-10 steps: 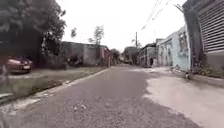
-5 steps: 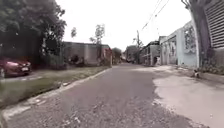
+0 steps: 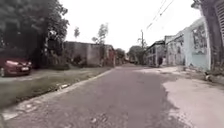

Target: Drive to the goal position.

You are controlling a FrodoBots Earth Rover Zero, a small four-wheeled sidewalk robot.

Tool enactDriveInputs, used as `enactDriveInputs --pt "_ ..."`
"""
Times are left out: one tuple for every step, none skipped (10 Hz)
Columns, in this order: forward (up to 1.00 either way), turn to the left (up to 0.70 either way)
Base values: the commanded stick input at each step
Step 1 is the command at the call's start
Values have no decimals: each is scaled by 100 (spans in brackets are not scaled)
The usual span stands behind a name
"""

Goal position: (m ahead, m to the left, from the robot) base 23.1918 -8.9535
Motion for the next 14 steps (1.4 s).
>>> enactDriveInputs --pt "70 7" --pt "70 7" --pt "70 7" --pt "70 7" --pt "70 7" --pt "70 7" --pt "70 7" --pt "70 7" --pt "70 7" --pt "70 -10" --pt "70 -28" --pt "70 -28" --pt "70 -28" --pt "70 -28"
